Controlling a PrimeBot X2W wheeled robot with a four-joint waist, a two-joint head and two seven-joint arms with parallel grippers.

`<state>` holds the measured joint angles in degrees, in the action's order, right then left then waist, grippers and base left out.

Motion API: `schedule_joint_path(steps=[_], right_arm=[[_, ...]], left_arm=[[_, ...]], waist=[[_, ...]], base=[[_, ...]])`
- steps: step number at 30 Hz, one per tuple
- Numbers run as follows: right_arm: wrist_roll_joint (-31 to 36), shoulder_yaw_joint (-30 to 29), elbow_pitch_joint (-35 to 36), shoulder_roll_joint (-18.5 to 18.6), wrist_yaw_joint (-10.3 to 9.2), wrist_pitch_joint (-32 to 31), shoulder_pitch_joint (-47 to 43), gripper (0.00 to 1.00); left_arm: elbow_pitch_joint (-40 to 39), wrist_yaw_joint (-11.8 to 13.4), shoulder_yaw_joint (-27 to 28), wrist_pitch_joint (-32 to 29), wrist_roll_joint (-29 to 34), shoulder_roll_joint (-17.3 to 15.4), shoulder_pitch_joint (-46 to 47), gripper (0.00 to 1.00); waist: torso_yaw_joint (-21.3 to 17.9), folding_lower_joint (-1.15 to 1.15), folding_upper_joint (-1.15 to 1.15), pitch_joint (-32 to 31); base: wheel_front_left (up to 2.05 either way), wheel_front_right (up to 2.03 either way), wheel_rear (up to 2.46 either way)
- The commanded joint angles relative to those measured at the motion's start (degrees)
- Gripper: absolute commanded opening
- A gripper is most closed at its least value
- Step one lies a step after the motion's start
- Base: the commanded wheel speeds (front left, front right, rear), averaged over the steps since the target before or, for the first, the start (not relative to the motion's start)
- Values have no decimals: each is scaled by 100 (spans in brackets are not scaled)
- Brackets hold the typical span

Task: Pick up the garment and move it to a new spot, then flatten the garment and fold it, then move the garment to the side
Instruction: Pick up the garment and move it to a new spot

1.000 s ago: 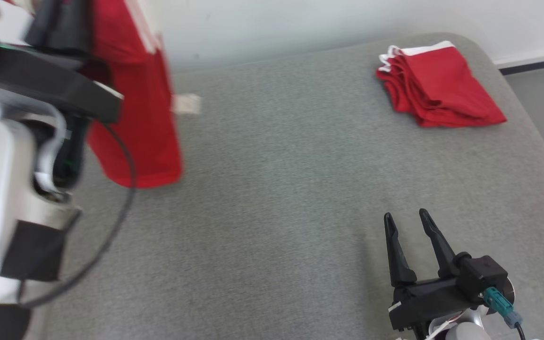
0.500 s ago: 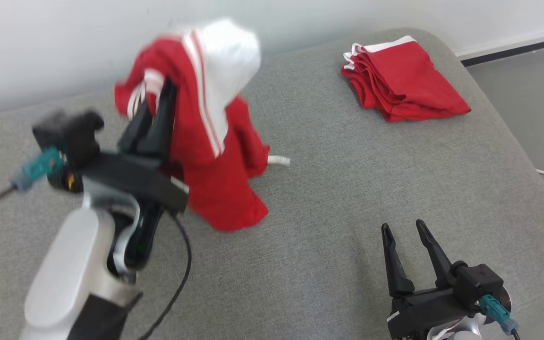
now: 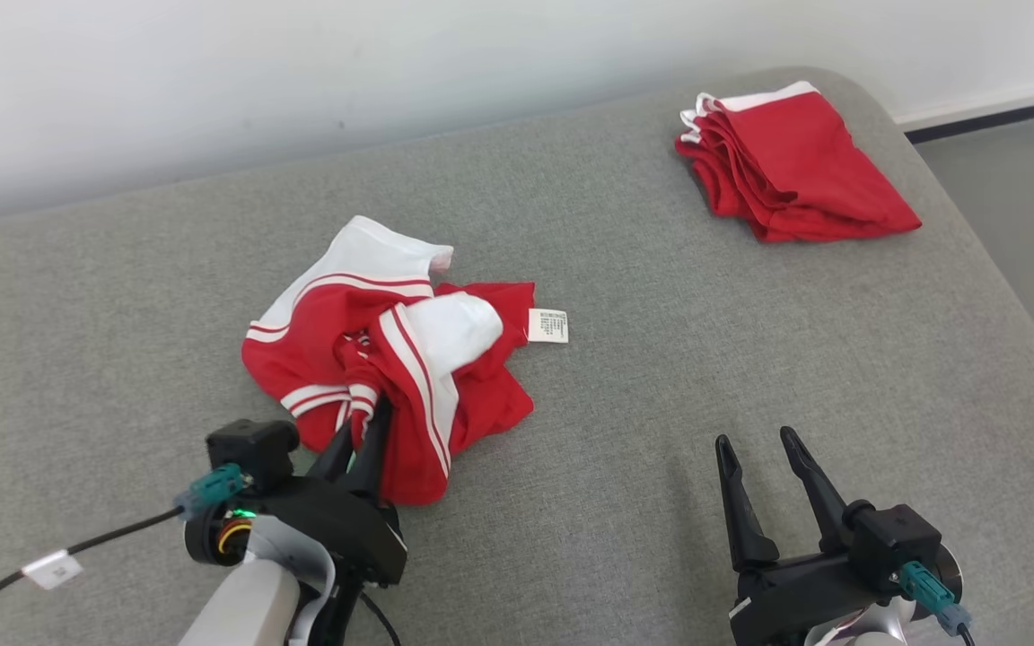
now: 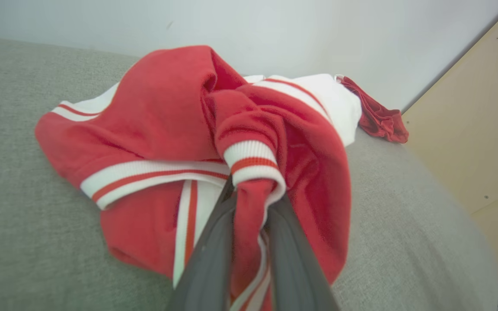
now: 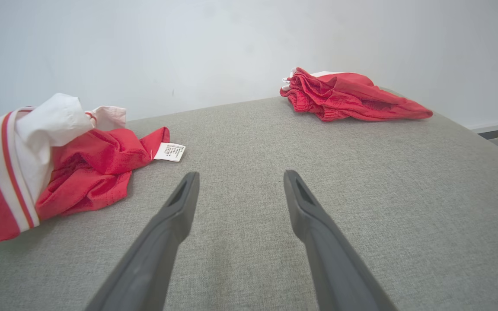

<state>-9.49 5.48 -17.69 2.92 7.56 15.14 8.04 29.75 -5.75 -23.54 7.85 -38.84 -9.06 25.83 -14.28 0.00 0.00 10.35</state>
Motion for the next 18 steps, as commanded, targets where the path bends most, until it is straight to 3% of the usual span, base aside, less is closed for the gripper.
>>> schedule_joint_path(steps=[1,8,18], right_arm=[[46,12,-21,-10,-12,6,-4,100],[91,-13,-12,-10,-12,6,-135,100],[43,-92,79,-11,-12,6,-243,100]], left_arm=[[112,-28,-63,65,67,19,20,100],[-99,-53,-100,430,212,36,325,100],[-1078,470,506,677,459,-641,36,100]], waist=[[56,0,0,-73],[233,0,0,-254],[490,0,0,-440]], base=[[0,0,0],[0,0,0],[0,0,0]])
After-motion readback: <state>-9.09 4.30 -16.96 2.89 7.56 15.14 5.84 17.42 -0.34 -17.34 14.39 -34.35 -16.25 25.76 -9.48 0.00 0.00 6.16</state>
